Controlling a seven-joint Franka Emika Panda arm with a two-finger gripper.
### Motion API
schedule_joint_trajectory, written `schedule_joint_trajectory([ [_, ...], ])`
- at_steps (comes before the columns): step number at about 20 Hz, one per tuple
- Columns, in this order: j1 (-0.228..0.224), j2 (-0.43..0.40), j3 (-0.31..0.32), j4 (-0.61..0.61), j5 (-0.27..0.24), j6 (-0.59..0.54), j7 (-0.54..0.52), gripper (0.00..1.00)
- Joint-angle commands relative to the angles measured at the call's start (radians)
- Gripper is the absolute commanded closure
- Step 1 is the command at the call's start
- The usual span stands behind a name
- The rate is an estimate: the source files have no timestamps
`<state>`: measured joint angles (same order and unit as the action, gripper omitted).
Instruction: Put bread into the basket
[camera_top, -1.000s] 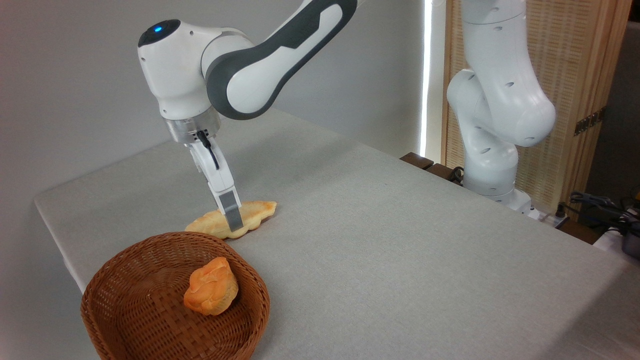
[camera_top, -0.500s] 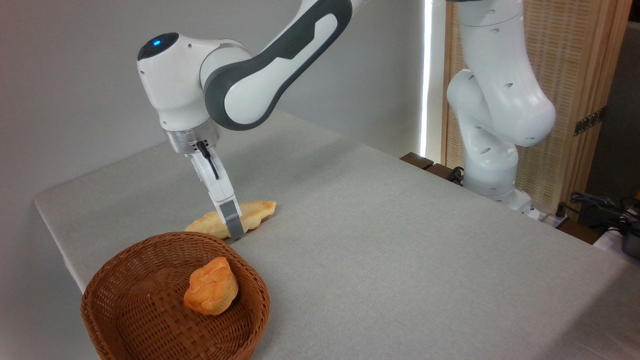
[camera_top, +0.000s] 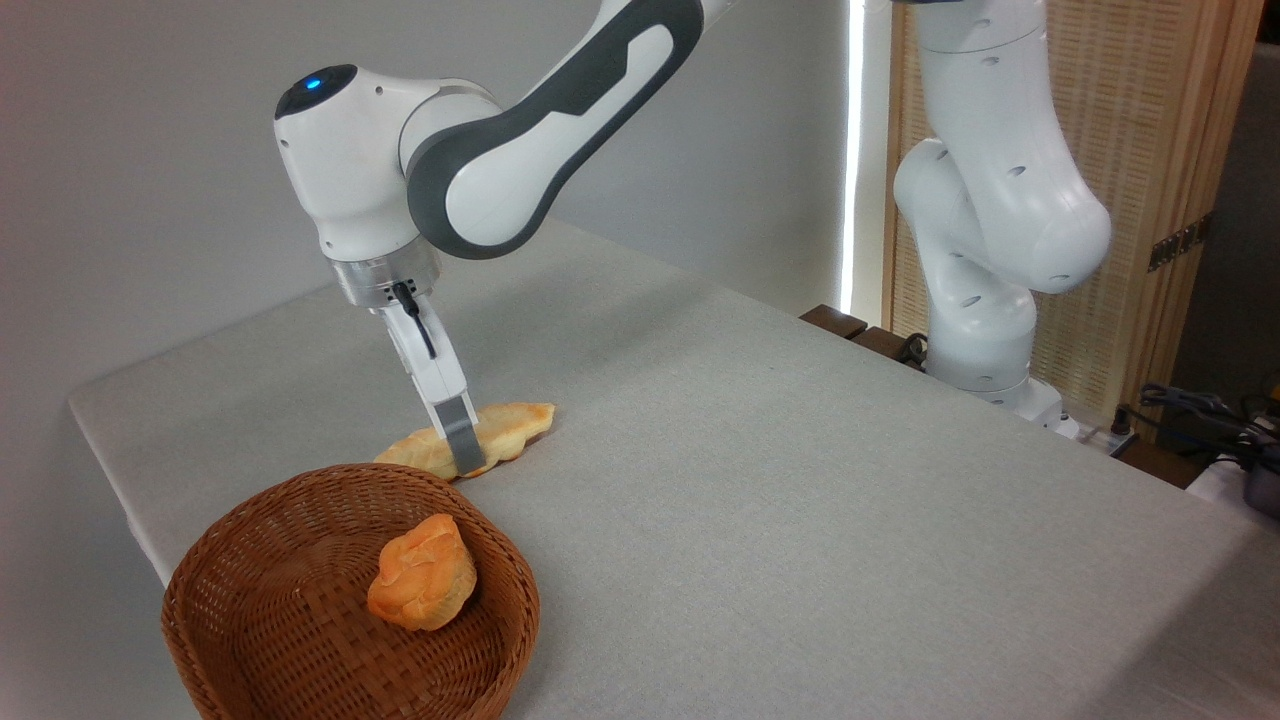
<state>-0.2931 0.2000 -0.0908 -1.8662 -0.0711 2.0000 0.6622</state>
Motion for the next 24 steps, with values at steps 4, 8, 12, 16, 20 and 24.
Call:
schedule_joint_trajectory([
  [4, 0.005, -0.037, 0.002, 0.008, 0.004, -0.102, 0.011, 0.52],
  [8, 0.005, -0.066, 0.006, 0.010, 0.001, -0.121, 0.008, 0.52],
  [12, 0.012, -0.102, 0.025, 0.042, -0.045, -0.121, 0.016, 0.52],
  [16, 0.014, -0.102, 0.058, 0.097, -0.094, -0.121, 0.017, 0.50],
  [20, 0.014, -0.099, 0.109, 0.133, -0.092, -0.081, 0.022, 0.41],
  [24, 0.014, -0.090, 0.175, 0.131, -0.098, 0.060, 0.031, 0.26],
])
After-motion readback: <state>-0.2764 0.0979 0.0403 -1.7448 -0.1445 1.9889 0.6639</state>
